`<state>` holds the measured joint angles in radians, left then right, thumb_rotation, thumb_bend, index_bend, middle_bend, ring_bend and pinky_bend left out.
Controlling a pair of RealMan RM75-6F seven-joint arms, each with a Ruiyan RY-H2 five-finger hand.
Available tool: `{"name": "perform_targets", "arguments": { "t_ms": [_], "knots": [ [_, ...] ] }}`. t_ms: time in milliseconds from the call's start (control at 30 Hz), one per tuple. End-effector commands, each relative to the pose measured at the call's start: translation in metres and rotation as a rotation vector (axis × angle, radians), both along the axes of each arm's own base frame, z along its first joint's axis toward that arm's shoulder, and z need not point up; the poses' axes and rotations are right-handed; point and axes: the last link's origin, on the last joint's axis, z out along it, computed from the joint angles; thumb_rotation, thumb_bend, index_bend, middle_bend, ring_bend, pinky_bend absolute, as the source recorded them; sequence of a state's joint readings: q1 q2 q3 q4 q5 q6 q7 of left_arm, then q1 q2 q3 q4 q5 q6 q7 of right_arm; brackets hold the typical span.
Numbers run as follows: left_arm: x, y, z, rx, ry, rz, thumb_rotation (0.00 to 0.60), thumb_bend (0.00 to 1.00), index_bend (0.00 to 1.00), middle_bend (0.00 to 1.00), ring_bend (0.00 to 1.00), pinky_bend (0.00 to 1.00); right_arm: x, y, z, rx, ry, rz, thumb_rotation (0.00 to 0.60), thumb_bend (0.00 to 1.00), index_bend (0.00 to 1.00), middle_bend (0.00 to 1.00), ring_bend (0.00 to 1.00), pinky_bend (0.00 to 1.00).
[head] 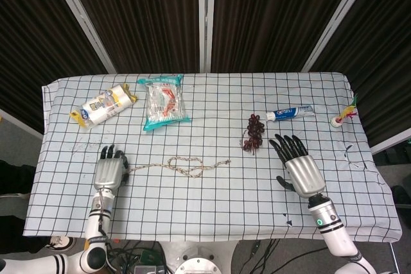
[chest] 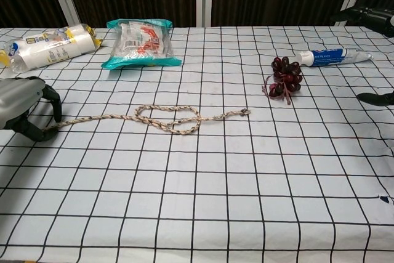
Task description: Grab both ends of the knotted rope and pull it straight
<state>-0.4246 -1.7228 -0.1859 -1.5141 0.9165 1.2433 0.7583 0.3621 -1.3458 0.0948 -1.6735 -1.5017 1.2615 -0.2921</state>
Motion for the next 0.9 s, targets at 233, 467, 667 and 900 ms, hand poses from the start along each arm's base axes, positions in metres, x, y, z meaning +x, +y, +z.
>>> {"name": "perform_targets", "arguments": {
  "t_ms": [233,467,667,900],
  "knots": [
    [-0.0019,-0.001,-0.001,0.003,0.008,-0.002,0.6,0.33,0.53,0.24,0.0,0.06,-0.001,-0.0005,-0.002,0.003,-0.001,-0.003,0.6,0.17,0.0,0.0,0.0,0.0],
    [-0.0032,-0.001,-0.0031,0.003,0.012,0.002,0.6,0.35,0.55,0.24,0.0,0.06,-0.0024,-0.0012,-0.0027,0.002,0.0,-0.007,0.6,0.18,0.0,0.0,0.0,0.0],
    [-0.0035,-0.0017,-0.0039,-0.001,0.013,0.0,0.6,0.35,0.56,0.25,0.0,0.06,-0.002,-0.0012,-0.0036,0.005,0.001,-0.005,0.6,0.18,0.0,0.0,0.0,0.0],
    [0.001,-0.0018,-0.002,0.004,0.004,-0.014,0.6,0.37,0.57,0.25,0.0,0.06,0.0005,-0.0014,-0.006,0.013,0.007,0.003,0.6,0.18,0.0,0.0,0.0,0.0]
  ]
}}
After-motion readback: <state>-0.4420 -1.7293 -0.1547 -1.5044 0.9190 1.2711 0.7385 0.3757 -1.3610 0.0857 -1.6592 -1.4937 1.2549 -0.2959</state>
